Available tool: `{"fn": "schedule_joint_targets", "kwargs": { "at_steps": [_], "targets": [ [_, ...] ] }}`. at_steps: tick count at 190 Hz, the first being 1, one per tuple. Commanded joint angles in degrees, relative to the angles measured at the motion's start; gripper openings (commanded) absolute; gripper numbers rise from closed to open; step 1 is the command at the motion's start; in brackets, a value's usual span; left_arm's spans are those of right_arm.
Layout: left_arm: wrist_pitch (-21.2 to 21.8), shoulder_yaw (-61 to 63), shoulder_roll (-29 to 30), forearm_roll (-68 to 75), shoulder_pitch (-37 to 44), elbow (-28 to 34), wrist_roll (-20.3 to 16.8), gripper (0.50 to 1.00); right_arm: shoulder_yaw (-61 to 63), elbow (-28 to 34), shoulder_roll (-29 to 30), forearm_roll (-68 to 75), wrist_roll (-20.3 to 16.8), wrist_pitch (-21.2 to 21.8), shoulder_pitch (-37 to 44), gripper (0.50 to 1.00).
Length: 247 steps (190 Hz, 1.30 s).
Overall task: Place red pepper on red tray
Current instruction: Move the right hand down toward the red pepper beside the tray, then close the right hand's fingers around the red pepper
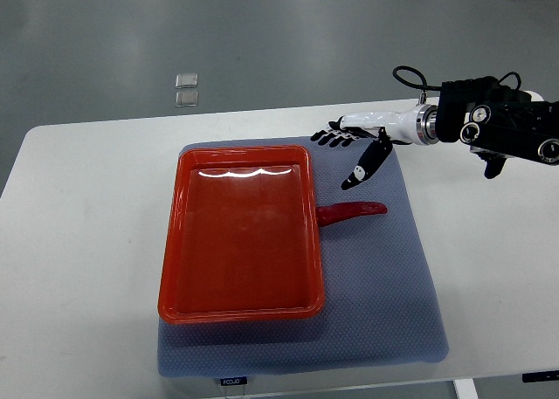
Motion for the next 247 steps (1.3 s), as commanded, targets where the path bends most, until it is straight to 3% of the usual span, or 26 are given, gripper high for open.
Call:
{"fn": "schedule_joint_targets", "kwargs": {
  "at_steps": [1, 85, 247],
  "targets": [
    [0.01, -0.04, 0.0, -0.12, 0.01, 0.1, 0.01, 1.0, -0.24, 1.53, 0.6, 0.27, -0.16, -0.86, 0.22, 0.915],
    [0.1, -0.13, 0.0, -0.12, 0.01, 0.45, 0.01, 1.0, 2.66, 3.03, -0.1, -0.34, -0.07, -6.39, -9.97, 0.915],
    [0.1, 0.05, 0.0, -0.12, 0.01, 0.62, 0.01, 1.0, 2.66, 6.63, -2.39, -6.41, 0.63, -12.02, -13.23, 0.895]
  ]
}}
